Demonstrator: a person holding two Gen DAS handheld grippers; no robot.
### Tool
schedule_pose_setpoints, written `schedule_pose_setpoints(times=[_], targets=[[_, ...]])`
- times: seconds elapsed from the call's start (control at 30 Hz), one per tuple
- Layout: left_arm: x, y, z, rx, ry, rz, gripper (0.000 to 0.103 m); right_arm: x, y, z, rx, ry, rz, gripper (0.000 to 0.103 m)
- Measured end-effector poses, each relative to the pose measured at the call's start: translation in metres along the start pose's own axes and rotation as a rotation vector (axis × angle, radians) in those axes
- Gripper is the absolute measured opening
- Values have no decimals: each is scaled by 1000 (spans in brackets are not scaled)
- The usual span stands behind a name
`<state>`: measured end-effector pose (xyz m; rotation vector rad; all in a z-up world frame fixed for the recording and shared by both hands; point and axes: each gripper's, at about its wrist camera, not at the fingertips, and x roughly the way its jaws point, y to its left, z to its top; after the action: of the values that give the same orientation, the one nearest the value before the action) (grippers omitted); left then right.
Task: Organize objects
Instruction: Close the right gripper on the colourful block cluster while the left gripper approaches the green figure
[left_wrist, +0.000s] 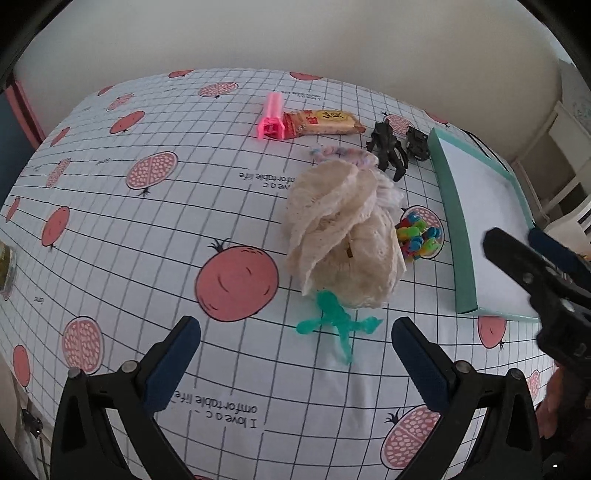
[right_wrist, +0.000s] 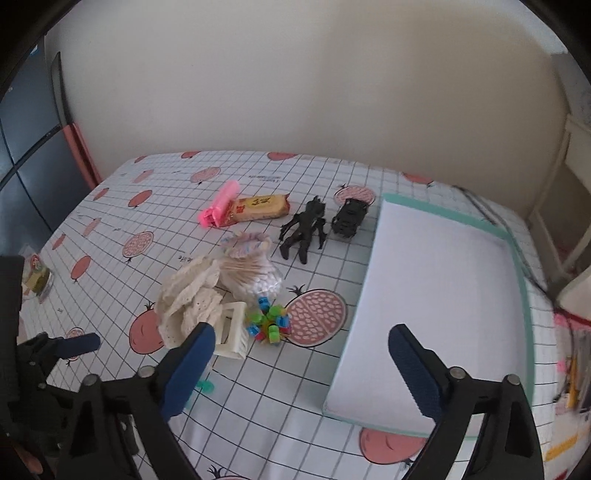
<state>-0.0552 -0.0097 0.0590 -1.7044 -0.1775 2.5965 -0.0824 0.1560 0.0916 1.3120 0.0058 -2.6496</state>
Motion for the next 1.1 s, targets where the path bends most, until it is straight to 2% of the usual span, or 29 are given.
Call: schedule_pose_setpoints(times=[0.23, 0.3, 0.67, 0.93, 1.1], targets=[[23, -8, -2, 19, 42, -6, 101, 28, -5, -6, 31, 52, 52, 84], [29, -10, -4, 16, 62, -14, 94, 33, -3, -6, 33, 58, 66, 84], [41, -23, -9, 68, 77, -11, 82, 55, 5, -9, 17, 105, 115, 74], [44, -24, -14, 62, 93, -31, 72, 65, 4, -12, 41, 124, 132, 68], [43, -29, -15, 75, 88, -50, 61, 68, 2, -11, 63, 119, 139, 66]])
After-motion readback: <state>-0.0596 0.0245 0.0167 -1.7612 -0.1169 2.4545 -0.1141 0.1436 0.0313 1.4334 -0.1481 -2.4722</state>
